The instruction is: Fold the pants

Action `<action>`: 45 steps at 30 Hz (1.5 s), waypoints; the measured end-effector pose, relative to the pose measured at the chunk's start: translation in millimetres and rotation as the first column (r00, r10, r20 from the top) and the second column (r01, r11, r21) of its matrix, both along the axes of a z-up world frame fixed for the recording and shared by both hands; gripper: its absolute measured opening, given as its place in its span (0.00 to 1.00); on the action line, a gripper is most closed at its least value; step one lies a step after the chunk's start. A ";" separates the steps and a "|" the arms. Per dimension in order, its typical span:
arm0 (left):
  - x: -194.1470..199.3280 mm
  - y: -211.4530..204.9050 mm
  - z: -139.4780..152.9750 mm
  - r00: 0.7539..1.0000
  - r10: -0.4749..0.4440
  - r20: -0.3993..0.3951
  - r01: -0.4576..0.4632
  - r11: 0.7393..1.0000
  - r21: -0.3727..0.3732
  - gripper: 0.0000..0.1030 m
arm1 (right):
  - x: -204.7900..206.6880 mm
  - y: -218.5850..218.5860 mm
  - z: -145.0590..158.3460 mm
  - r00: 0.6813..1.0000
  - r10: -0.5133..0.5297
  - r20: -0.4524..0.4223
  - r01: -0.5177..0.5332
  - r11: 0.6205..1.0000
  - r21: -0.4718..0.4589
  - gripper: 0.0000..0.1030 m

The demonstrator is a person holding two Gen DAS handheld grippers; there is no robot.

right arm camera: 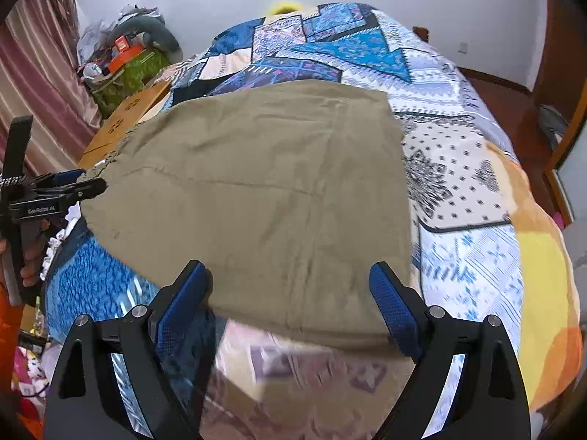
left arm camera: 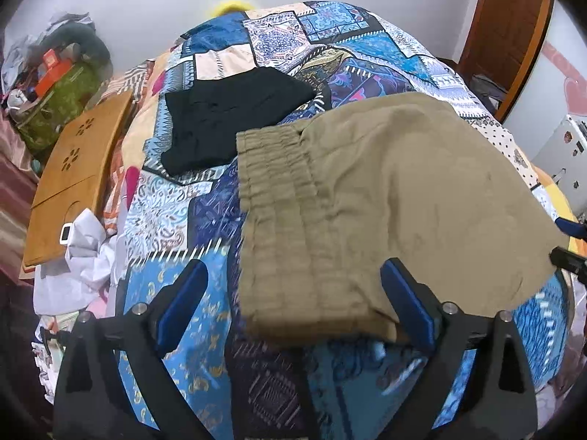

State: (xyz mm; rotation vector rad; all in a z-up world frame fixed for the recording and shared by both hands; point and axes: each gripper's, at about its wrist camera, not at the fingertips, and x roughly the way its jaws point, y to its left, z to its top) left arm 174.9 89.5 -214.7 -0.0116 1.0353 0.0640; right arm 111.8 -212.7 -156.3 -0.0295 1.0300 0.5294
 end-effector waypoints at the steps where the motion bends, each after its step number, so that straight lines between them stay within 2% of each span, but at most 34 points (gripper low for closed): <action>1: -3.8 1.6 0.6 1.000 0.000 0.003 0.000 1.000 -0.012 0.94 | -2.3 -1.1 0.6 1.000 -0.003 0.000 0.003 1.000 0.000 0.86; 4: -11.2 7.9 7.6 1.000 0.006 0.003 -0.006 0.999 -0.052 0.94 | -7.7 0.2 7.3 1.000 -0.003 0.020 0.003 1.000 -0.005 0.86; 11: -19.0 21.3 28.3 0.996 0.078 0.036 -0.074 0.991 -0.111 0.94 | -2.8 30.2 41.5 0.990 0.028 0.140 -0.041 0.995 0.090 0.86; 15: -25.4 15.5 25.3 0.995 0.093 0.027 -0.088 0.983 -0.162 0.94 | 13.5 60.5 36.7 0.992 0.070 0.104 -0.082 0.990 0.117 0.86; 18: -30.3 4.9 21.5 0.998 0.058 0.017 -0.053 0.977 -0.206 0.94 | 17.5 77.6 18.4 0.994 0.086 0.074 -0.092 0.993 0.075 0.86; 20: -30.8 -1.1 16.8 1.000 0.008 0.001 -0.007 0.962 -0.272 0.94 | 16.7 85.3 -0.1 0.994 0.105 0.028 -0.106 0.994 0.028 0.87; 22: -27.9 -0.9 9.3 0.999 -0.026 -0.029 0.014 0.939 -0.343 0.94 | 7.8 89.2 -2.9 0.989 0.122 0.084 -0.122 0.992 -0.013 0.88; 25: -20.7 4.1 -5.6 0.996 -0.017 -0.088 -0.022 0.904 -0.427 0.95 | 0.4 89.7 -3.0 0.984 0.147 0.105 -0.143 0.989 -0.041 0.90; 27: -19.6 6.0 -9.7 0.996 -0.007 -0.088 -0.035 0.886 -0.462 0.99 | 1.3 86.4 -3.5 0.984 0.150 0.099 -0.149 0.989 -0.023 0.91; 31: -11.1 2.7 -13.3 0.996 0.010 -0.085 -0.048 0.884 -0.465 0.99 | 1.9 87.6 -4.2 0.983 0.146 0.108 -0.144 0.989 -0.021 0.93; 33: -6.0 5.9 -15.7 0.995 0.030 -0.095 -0.073 0.873 -0.483 0.99 | 1.1 89.9 -3.5 0.984 0.142 0.111 -0.141 0.990 -0.021 0.94; 35: -4.4 9.1 -15.9 0.994 0.050 -0.099 -0.094 0.850 -0.518 0.99 | 0.7 91.1 -3.6 0.984 0.140 0.109 -0.140 0.990 -0.013 0.95; 39: -14.1 15.1 -12.8 0.997 0.026 -0.079 -0.068 0.797 -0.600 0.99 | 1.4 89.9 -3.3 0.984 0.143 0.105 -0.143 0.990 -0.004 0.95; 42: -13.9 18.8 -15.4 0.998 0.036 -0.060 -0.065 0.784 -0.618 0.99 | 2.0 90.1 -3.5 0.983 0.150 0.102 -0.151 0.989 -0.001 0.96; 45: -5.3 26.4 -20.3 0.996 0.071 -0.061 -0.094 0.749 -0.656 0.99 | 4.8 90.7 -3.3 0.983 0.166 0.080 -0.167 0.986 0.005 0.97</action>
